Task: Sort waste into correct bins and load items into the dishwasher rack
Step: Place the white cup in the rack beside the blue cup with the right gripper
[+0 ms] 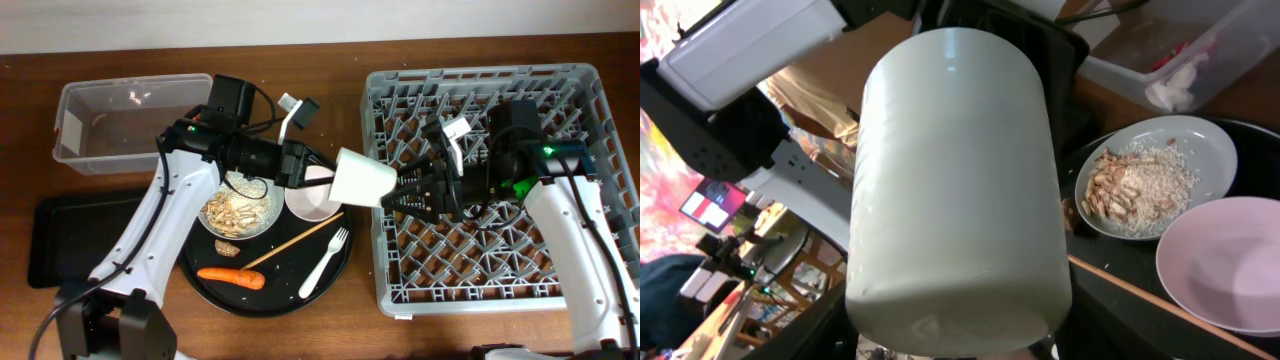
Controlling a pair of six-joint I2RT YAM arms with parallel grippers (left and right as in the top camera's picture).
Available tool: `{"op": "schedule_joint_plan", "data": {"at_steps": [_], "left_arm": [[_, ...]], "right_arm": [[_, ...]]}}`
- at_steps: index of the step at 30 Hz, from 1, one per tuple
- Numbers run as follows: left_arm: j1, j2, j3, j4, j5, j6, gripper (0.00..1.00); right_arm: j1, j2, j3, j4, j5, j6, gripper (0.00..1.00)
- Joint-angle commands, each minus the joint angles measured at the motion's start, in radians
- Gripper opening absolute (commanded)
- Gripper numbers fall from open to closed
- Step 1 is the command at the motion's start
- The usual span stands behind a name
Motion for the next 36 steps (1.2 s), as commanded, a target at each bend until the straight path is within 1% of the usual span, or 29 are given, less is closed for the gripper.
{"op": "schedule_joint_plan", "data": {"at_steps": [1,2,3,5,7,9,11,12,13,14,20,22,25,29,30,31,32,35,36], "left_arm": [[-0.002,-0.010,0.009,-0.001,-0.024,0.009,0.36],[-0.001,-0.010,0.009,-0.007,-0.074,0.009,0.44],[0.001,-0.010,0.009,-0.024,-0.138,0.009,0.45],[0.027,-0.010,0.009,-0.073,-0.262,0.009,0.45],[0.083,-0.010,0.009,-0.120,-0.362,0.009,0.46],[0.141,-0.010,0.009,-0.174,-0.499,0.009,0.46],[0.187,-0.010,0.009,-0.240,-0.673,0.009,0.46],[0.198,-0.010,0.009,-0.259,-0.730,0.009,0.46],[0.209,-0.010,0.009,-0.281,-0.785,0.009,0.46],[0.212,-0.010,0.009,-0.291,-0.806,0.009,0.46],[0.211,-0.010,0.009,-0.292,-0.805,0.009,0.46],[0.211,-0.010,0.009,-0.294,-0.805,0.009,0.46],[0.211,-0.010,0.009,-0.297,-0.805,0.009,0.46],[0.211,-0.010,0.009,-0.297,-0.805,0.009,0.46],[0.211,-0.010,0.009,-0.297,-0.805,0.009,0.46],[0.211,-0.010,0.009,-0.297,-0.805,0.009,0.46],[0.211,-0.010,0.009,-0.297,-0.805,0.009,0.46],[0.211,-0.010,0.009,-0.297,-0.805,0.009,0.46],[0.211,-0.010,0.009,-0.297,-0.805,0.009,0.46]], "right_arm": [[0.016,-0.018,0.017,-0.003,0.020,0.005,0.52],[0.015,-0.018,0.017,-0.005,0.076,0.006,0.52],[0.015,-0.018,0.017,-0.004,0.137,0.034,0.51],[0.008,-0.018,0.018,-0.005,0.258,0.073,0.51],[-0.030,-0.018,0.029,-0.009,0.367,0.123,0.49],[-0.098,-0.018,0.058,-0.033,0.472,0.174,0.49],[-0.179,-0.018,0.092,-0.070,0.630,0.251,0.49],[-0.211,-0.018,0.101,-0.079,0.703,0.299,0.49],[-0.259,-0.018,0.111,-0.089,0.816,0.364,0.48],[-0.303,-0.018,0.116,-0.092,0.900,0.419,0.48],[-0.495,-0.017,0.119,-0.090,1.299,0.672,0.48],[-0.528,-0.013,0.119,-0.085,1.319,0.690,0.48],[-0.535,0.018,0.119,-0.084,1.394,0.710,0.49],[-0.535,0.079,0.119,-0.084,1.394,0.712,0.48],[-0.535,0.096,0.119,-0.084,1.394,0.712,0.50],[-0.535,0.112,0.119,-0.083,1.392,0.713,0.77],[-0.535,0.117,0.119,-0.077,1.373,0.713,0.98],[-0.535,0.117,0.119,-0.070,1.339,0.713,0.98],[-0.535,0.117,0.119,-0.070,1.299,0.712,0.98]]}}
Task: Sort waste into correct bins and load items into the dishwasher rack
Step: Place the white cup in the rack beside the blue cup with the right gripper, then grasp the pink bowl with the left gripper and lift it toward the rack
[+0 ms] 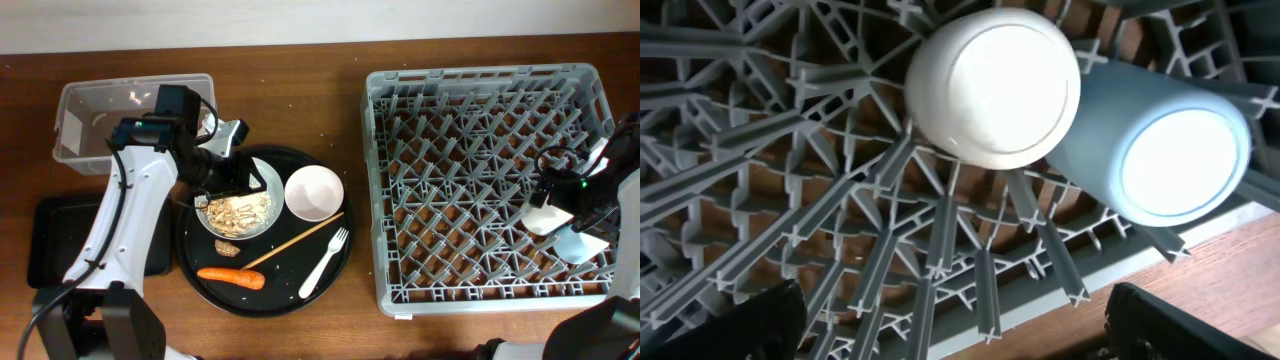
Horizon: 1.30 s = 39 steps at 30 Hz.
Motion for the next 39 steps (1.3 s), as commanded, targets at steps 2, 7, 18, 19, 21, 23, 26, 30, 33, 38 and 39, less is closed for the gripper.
{"op": "schedule_joint_plan", "data": {"at_steps": [2,7,18,19,21,23,26,30,33,38,39], "left_arm": [[0.003,-0.010,0.008,-0.002,-0.006,0.009,0.46],[-0.014,-0.010,0.006,0.014,-0.007,0.009,0.53],[-0.323,0.168,0.004,0.055,-0.268,-0.196,0.54],[-0.334,0.194,0.004,0.053,-0.268,-0.217,0.54],[-0.339,0.246,0.004,0.052,-0.268,-0.267,0.53],[-0.339,0.277,0.004,0.063,-0.268,-0.283,0.53],[-0.339,0.294,0.004,0.091,-0.268,-0.306,0.52],[-0.340,0.296,0.001,0.133,-0.268,-0.356,0.52],[-0.339,0.296,0.001,0.142,-0.272,-0.368,0.40],[-0.339,0.296,-0.030,0.167,-0.306,-0.416,0.40],[-0.339,0.296,-0.037,0.172,-0.306,-0.419,0.40]], "right_arm": [[-0.004,0.004,0.027,-0.007,-0.112,0.008,0.98],[0.022,-0.007,0.027,-0.109,-0.472,-0.182,0.98],[0.430,-0.058,0.027,-0.135,-0.512,-0.229,0.98],[0.429,-0.058,0.027,-0.136,-0.510,-0.229,0.98],[0.429,-0.058,0.027,-0.136,-0.496,-0.229,0.98],[0.429,-0.058,0.026,-0.135,-0.480,-0.229,0.99],[0.429,-0.058,0.026,-0.135,-0.477,-0.229,0.98],[0.429,-0.058,0.026,-0.136,-0.476,-0.229,0.98],[0.429,-0.058,0.026,-0.136,-0.476,-0.229,0.98],[0.429,-0.058,0.026,-0.137,-0.476,-0.229,0.98],[0.429,-0.058,0.026,-0.136,-0.476,-0.229,0.98]]}}
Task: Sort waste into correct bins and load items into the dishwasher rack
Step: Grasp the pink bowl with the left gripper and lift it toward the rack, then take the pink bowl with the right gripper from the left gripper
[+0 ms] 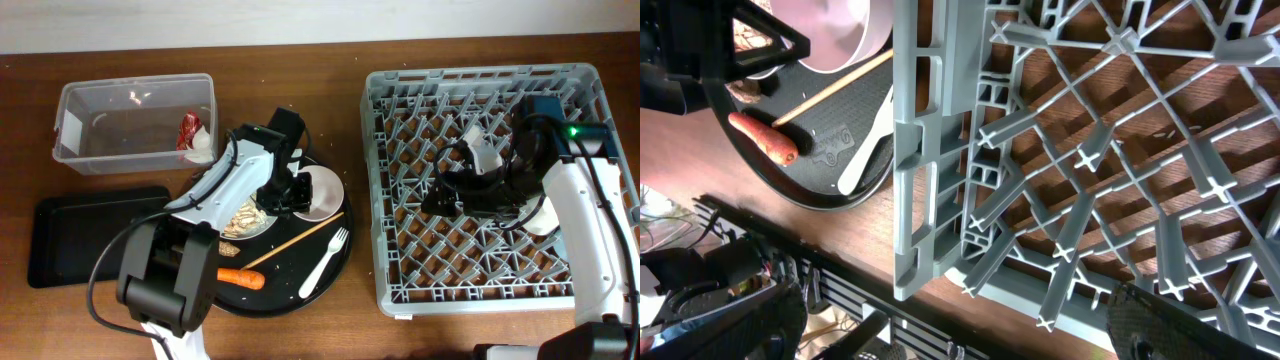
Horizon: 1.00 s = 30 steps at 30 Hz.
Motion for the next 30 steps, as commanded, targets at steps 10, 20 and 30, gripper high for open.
{"op": "schedule_joint_plan", "data": {"at_steps": [10,20,30], "left_arm": [[0.000,0.010,-0.047,0.039,-0.033,-0.026,0.01],[-0.020,-0.256,0.005,0.042,-0.033,-0.026,0.00],[-0.264,-0.309,0.005,0.192,-0.007,-0.045,0.01]], "right_arm": [[0.009,-0.023,0.020,-0.003,0.013,-0.012,0.98],[0.009,-0.023,0.020,-0.002,0.031,-0.012,0.88],[0.135,-0.023,0.020,0.034,0.072,0.148,0.58]]}}
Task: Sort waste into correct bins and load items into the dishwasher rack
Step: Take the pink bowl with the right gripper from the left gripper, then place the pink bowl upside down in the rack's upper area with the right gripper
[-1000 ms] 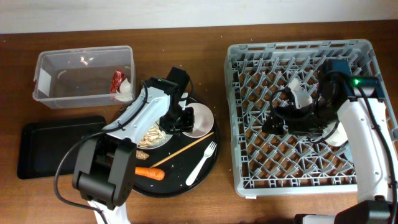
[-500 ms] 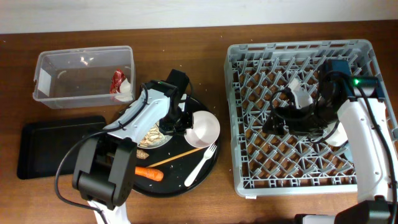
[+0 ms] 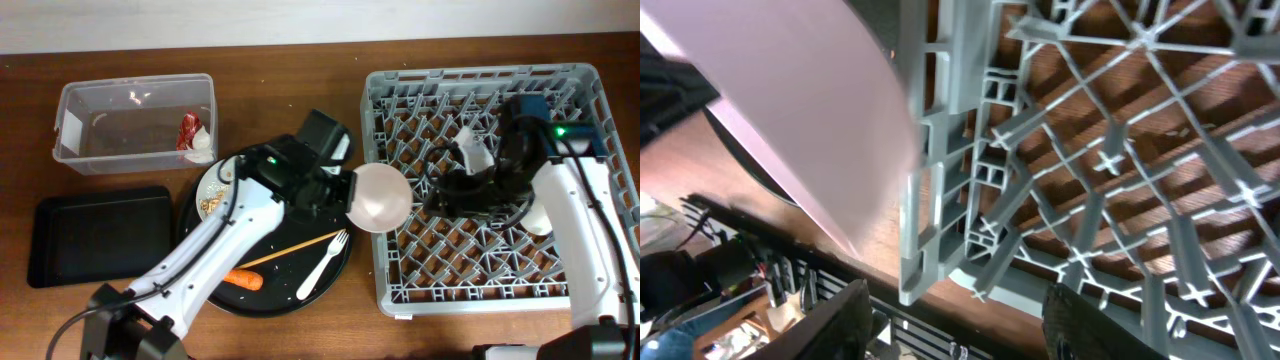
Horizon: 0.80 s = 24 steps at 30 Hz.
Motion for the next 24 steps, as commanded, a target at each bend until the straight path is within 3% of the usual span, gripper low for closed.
{"op": "schedule_joint_plan", "data": {"at_steps": [1,3,7,13,14,17,18,19,22,24], "left_arm": [[-0.043,-0.009,0.012,0.036,0.011,-0.020,0.01],[-0.049,-0.009,0.012,0.034,0.012,-0.020,0.01],[-0.052,-0.009,0.012,0.035,0.014,-0.020,0.01],[-0.052,-0.009,0.012,0.035,0.010,-0.020,0.01],[-0.052,-0.009,0.012,0.035,0.010,-0.020,0.01],[-0.052,-0.009,0.012,0.035,0.011,-0.019,0.05],[-0.052,-0.010,0.012,0.035,0.011,-0.019,0.18],[-0.050,-0.014,0.012,0.031,0.011,-0.018,0.21],[0.020,-0.080,0.013,-0.029,0.009,0.025,0.23],[0.145,-0.140,0.013,-0.138,0.010,0.026,0.23]], "right_arm": [[0.104,-0.022,0.020,0.035,0.097,0.140,0.58],[0.159,-0.022,0.020,0.076,0.154,0.212,0.58],[0.234,-0.022,0.019,0.097,0.343,0.408,0.30],[0.234,-0.022,0.021,0.097,0.367,0.466,0.11],[0.234,-0.022,0.021,0.097,0.367,0.466,0.04],[0.234,-0.023,0.021,0.097,0.368,0.465,0.04],[0.234,-0.023,0.021,0.097,0.378,0.466,0.04],[0.234,-0.023,0.022,0.096,0.403,0.465,0.04],[0.218,-0.023,0.082,0.077,0.610,0.465,0.04],[0.201,-0.023,0.172,0.089,0.973,0.523,0.04]]}}
